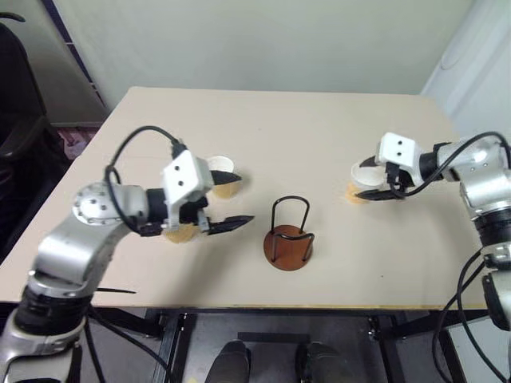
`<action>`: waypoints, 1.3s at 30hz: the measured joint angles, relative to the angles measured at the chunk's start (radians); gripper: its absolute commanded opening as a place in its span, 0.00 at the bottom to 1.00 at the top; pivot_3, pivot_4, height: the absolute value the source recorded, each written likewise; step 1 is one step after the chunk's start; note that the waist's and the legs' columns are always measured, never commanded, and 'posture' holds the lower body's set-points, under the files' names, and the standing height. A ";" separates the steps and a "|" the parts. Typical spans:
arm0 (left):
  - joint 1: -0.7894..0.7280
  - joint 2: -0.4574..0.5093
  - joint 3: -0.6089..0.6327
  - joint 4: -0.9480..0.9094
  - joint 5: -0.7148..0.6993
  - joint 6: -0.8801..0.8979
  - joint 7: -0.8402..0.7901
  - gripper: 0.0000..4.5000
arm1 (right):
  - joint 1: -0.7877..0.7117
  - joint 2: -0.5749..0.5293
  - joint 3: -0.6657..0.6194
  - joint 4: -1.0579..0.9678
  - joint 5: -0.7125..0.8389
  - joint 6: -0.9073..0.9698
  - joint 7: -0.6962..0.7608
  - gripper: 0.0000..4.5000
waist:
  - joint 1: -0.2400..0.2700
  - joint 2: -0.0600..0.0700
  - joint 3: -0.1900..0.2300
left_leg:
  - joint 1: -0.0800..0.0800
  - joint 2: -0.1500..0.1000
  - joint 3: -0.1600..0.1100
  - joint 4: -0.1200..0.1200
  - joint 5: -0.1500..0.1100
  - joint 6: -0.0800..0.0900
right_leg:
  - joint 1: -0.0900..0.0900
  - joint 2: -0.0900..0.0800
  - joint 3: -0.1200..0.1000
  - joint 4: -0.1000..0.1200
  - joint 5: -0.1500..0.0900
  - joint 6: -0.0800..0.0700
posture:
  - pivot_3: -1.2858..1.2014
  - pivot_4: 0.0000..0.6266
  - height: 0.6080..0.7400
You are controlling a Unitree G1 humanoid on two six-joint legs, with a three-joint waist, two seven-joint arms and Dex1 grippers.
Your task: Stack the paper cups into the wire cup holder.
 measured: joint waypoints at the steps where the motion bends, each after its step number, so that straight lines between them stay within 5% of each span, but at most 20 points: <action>1: 0.000 -0.003 -0.013 0.000 0.007 0.000 0.005 0.95 | -0.008 0.009 0.009 0.030 -0.012 -0.019 0.000 0.89 | 0.000 0.000 0.000 | -0.001 0.000 0.000 0.000 -0.001 0.000 | -0.001 0.000 0.000 0.000 0.000 0.000 | 0.52 0.24 1.00; 6: -0.015 -0.031 -0.038 0.001 0.036 0.000 0.035 0.95 | -0.060 0.051 0.031 0.197 -0.097 -0.112 -0.036 0.89 | -0.002 0.000 0.000 | -0.001 0.001 0.000 0.000 -0.004 -0.001 | -0.001 0.000 0.000 -0.001 -0.001 0.001 | 0.52 0.24 1.00; 17: -0.025 -0.044 -0.047 0.002 0.054 0.000 0.053 0.95 | -0.072 0.115 0.033 0.288 -0.130 -0.181 -0.013 0.03 | -0.001 0.000 0.000 | -0.001 0.001 0.001 0.000 -0.004 -0.001 | -0.001 0.000 0.000 -0.001 -0.001 0.000 | 0.52 0.24 1.00; 25: 0.000 0.017 0.072 0.008 -0.004 -0.003 -0.011 0.95 | -0.054 0.049 -0.105 -0.012 0.108 0.026 0.191 0.02 | -0.002 0.001 0.001 | -0.003 0.000 0.002 0.000 -0.005 -0.002 | -0.002 0.001 0.000 -0.002 -0.003 -0.001 | 0.52 0.24 1.00; 31: 0.211 0.203 0.282 -0.014 -0.113 0.023 -0.195 0.95 | -0.002 0.024 -0.264 -0.509 0.493 0.442 0.233 0.02 | -0.013 0.000 0.001 | -0.002 0.001 0.004 0.000 -0.004 -0.015 | 0.000 0.007 0.000 -0.001 -0.014 -0.009 | 0.52 0.24 1.00; 39: 0.305 0.268 0.352 0.020 -0.074 -0.009 -0.249 0.95 | 0.106 0.089 -0.129 -0.782 0.557 0.577 0.113 0.02 | -0.004 -0.001 0.000 | 0.001 0.008 -0.007 0.001 -0.008 -0.011 | 0.002 0.018 0.003 0.001 -0.018 -0.015 | 0.52 0.24 1.00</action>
